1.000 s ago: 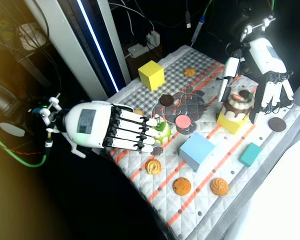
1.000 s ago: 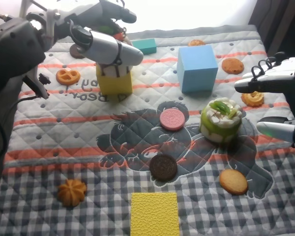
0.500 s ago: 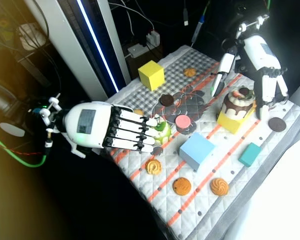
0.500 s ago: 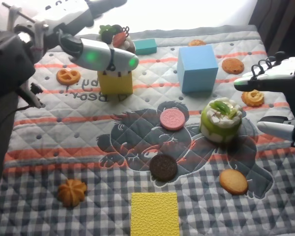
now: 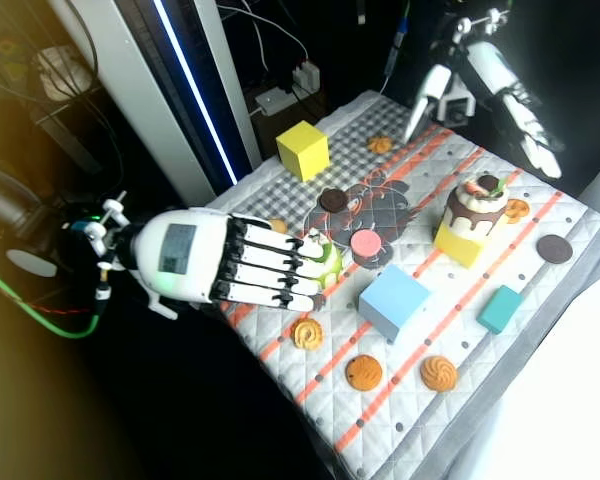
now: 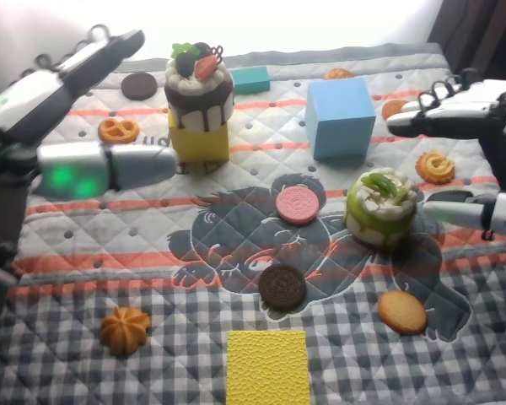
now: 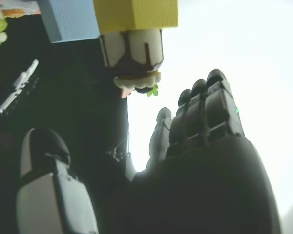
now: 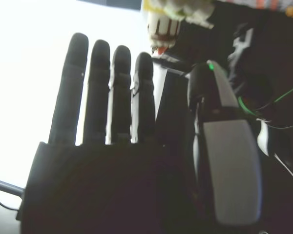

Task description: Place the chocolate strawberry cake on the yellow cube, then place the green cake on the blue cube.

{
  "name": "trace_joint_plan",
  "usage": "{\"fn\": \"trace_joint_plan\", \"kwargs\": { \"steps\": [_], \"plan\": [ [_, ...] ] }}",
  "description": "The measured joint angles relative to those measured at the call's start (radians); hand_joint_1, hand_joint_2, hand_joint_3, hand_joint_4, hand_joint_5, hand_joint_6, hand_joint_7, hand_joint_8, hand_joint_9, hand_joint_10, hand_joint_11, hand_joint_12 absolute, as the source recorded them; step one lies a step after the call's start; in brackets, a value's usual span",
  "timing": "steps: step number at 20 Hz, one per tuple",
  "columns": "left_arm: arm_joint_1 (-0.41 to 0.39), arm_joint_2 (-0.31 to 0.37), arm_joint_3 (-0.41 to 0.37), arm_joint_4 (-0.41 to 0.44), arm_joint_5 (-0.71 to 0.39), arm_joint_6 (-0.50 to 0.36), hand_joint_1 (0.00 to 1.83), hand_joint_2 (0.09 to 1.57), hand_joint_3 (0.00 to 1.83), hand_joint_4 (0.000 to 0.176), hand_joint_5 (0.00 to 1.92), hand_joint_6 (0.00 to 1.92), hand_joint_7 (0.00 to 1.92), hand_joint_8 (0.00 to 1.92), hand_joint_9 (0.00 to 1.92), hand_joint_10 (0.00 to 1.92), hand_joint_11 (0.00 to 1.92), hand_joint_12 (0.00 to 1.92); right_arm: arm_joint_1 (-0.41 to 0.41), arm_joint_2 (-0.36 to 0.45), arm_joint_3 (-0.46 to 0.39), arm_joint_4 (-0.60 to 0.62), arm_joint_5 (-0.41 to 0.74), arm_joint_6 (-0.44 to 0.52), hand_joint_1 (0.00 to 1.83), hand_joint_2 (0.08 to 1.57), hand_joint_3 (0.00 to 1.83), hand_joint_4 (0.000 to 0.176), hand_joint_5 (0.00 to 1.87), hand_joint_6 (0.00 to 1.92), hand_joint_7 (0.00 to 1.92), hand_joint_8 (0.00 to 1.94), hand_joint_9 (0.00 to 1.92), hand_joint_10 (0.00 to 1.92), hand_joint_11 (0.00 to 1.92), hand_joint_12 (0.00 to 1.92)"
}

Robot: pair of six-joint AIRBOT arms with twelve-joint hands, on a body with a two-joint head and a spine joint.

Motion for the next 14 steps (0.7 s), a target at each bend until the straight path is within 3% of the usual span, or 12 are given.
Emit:
{"fn": "trace_joint_plan", "kwargs": {
  "steps": [1,3,4,6,8,9,11,12,13,14],
  "plan": [
    [0.030,0.016,-0.029,0.010,-0.058,0.000,0.59,0.82,0.00,0.176,0.00,0.00,0.00,0.00,0.00,0.00,0.00,0.00,0.001,-0.006,0.000,-0.007,-0.012,0.000,0.76,1.01,0.00,0.061,0.50,0.00,0.50,0.00,0.49,0.00,0.20,0.73],
    [0.066,0.039,-0.071,0.021,-0.114,-0.003,0.63,0.82,0.00,0.176,0.00,0.00,0.00,0.00,0.00,0.00,0.00,0.00,0.001,-0.008,0.001,-0.021,-0.030,0.000,0.71,1.00,0.00,0.058,0.49,0.00,0.49,0.00,0.49,0.00,0.24,0.65],
    [0.090,0.049,-0.090,0.043,-0.142,-0.003,0.66,0.81,0.00,0.176,0.00,0.00,0.00,0.00,0.00,0.00,0.00,0.00,0.007,-0.011,0.004,-0.019,-0.045,0.000,0.75,1.00,0.00,0.098,0.39,0.00,0.45,0.00,0.45,0.00,0.18,0.70],
    [0.109,0.051,-0.108,0.050,-0.164,-0.003,0.69,0.81,0.00,0.176,0.00,0.00,0.00,0.00,0.00,0.00,0.00,0.00,0.019,-0.021,0.014,-0.016,-0.064,0.000,0.76,1.00,0.00,0.097,0.39,0.00,0.45,0.00,0.45,0.00,0.14,0.79],
    [0.127,0.055,-0.115,0.052,-0.174,-0.003,0.75,0.80,0.00,0.176,0.00,0.00,0.00,0.00,0.00,0.00,0.00,0.00,0.040,-0.035,0.024,-0.032,-0.087,0.000,0.89,0.99,0.00,0.048,0.47,0.00,0.48,0.00,0.54,0.00,0.31,0.75],
    [0.130,0.055,-0.115,0.041,-0.177,-0.003,0.76,0.81,0.00,0.176,0.00,0.00,0.00,0.00,0.00,0.00,0.00,0.00,0.051,-0.046,0.027,-0.046,-0.105,0.000,0.94,0.98,0.00,0.063,0.46,0.00,0.50,0.01,0.61,0.02,0.37,0.76],
    [0.132,0.055,-0.115,0.036,-0.182,-0.003,0.77,0.81,0.00,0.176,0.00,0.00,0.00,0.00,0.00,0.00,0.00,0.00,0.062,-0.061,0.034,-0.067,-0.133,0.000,0.99,0.97,0.00,0.057,0.48,0.00,0.51,0.01,0.63,0.02,0.40,0.77],
    [0.132,0.055,-0.115,0.037,-0.182,-0.005,0.77,0.81,0.00,0.176,0.00,0.00,0.00,0.00,0.00,0.00,0.00,0.00,0.075,-0.067,0.042,-0.078,-0.150,0.001,1.01,0.96,0.00,0.052,0.49,0.00,0.54,0.00,0.76,0.02,0.53,0.92],
    [0.132,0.055,-0.115,0.038,-0.182,-0.008,0.77,0.81,0.00,0.176,0.00,0.00,0.00,0.00,0.00,0.00,0.00,0.00,0.079,-0.071,0.049,-0.080,-0.161,0.000,1.01,0.96,0.00,0.052,0.49,0.00,0.54,0.00,0.76,0.02,0.53,0.92],
    [0.133,0.055,-0.115,0.043,-0.184,-0.019,0.78,0.80,0.00,0.176,0.00,0.00,0.00,0.00,0.00,0.00,0.00,0.00,0.089,-0.075,0.060,-0.082,-0.177,0.001,1.09,0.94,0.00,0.029,0.55,0.01,0.60,0.01,0.84,0.03,0.56,0.98]
  ]
}}
